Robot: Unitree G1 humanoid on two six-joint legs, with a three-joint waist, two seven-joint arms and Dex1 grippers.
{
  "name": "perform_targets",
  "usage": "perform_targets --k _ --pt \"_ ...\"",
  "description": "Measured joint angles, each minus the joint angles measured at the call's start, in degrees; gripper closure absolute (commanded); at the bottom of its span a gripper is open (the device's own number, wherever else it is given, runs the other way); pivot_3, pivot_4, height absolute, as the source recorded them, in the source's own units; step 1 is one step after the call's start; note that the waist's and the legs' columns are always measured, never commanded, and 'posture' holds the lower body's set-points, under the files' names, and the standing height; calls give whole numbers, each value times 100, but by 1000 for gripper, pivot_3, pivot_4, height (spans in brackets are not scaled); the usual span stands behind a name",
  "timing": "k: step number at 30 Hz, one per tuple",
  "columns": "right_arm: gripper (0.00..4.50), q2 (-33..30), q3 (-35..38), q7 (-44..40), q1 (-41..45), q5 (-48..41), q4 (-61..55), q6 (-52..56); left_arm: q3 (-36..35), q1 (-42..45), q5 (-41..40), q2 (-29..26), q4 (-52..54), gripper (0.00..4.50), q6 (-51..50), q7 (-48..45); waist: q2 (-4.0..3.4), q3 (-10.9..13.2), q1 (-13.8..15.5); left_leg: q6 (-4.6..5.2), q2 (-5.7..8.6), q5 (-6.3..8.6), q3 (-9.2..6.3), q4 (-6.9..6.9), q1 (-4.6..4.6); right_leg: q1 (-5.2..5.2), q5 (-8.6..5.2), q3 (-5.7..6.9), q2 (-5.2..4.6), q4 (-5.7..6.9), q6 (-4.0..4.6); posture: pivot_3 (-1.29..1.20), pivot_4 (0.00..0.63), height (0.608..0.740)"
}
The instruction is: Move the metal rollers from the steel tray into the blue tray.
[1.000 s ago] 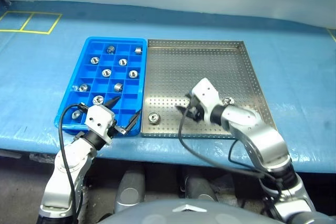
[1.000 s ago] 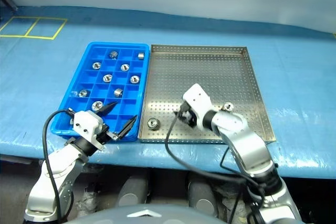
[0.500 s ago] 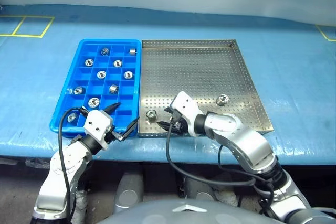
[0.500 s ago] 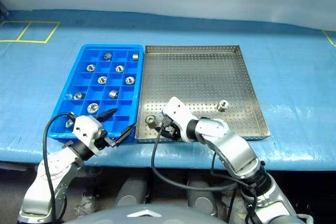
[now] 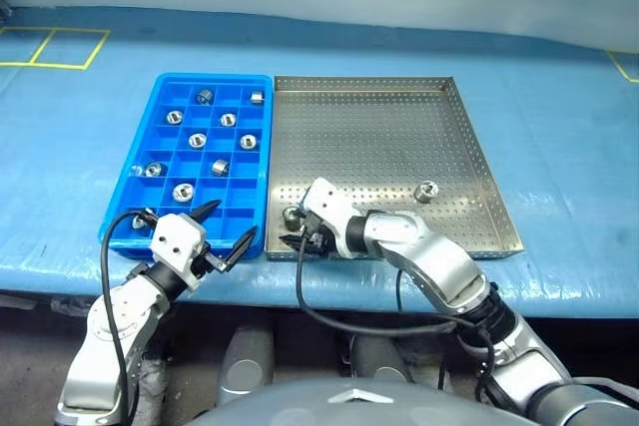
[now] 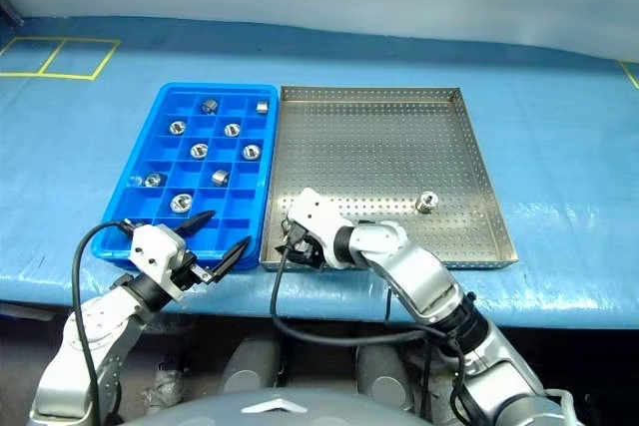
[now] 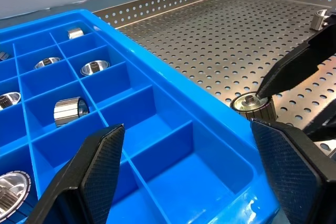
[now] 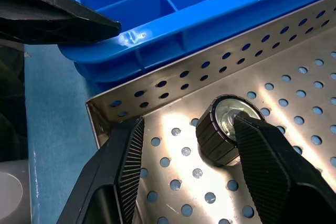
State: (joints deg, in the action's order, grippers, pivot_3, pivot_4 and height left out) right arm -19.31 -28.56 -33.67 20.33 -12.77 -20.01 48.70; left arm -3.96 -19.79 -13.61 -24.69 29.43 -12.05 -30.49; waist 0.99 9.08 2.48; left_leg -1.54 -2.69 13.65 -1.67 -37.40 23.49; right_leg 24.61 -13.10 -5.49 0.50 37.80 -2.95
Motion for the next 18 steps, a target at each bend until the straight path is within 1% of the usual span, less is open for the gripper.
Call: perform_targets --k 1,4,5,11,18 --pt "1060 -8 23 -18 14 -10 -7 0 1 -7 0 1 0 263 6 15 0 0 4 0 0 0 0 0 0 0 0 0 0 0 0 237 150 740" --pt "102 -126 146 -150 53 -98 -158 0 3 -18 0 7 0 263 19 50 0 0 10 0 1 0 0 0 1 -1 1 0 -1 -2 -1 235 150 740" --pt "47 -152 176 -165 59 -115 -211 2 4 -18 0 9 0 263 20 51 0 0 11 0 1 0 0 0 0 -1 1 0 -1 -1 -1 235 150 740" --pt "47 -153 204 -65 72 -75 -285 3 48 24 2 45 -1 263 20 55 0 0 5 0 1 0 0 0 -1 -1 1 0 0 0 -1 229 150 740" --pt "47 214 198 66 80 6 452 -84 110 75 1 50 -1 263 20 49 0 0 6 0 1 0 0 0 0 0 2 -1 0 0 -2 233 150 740"
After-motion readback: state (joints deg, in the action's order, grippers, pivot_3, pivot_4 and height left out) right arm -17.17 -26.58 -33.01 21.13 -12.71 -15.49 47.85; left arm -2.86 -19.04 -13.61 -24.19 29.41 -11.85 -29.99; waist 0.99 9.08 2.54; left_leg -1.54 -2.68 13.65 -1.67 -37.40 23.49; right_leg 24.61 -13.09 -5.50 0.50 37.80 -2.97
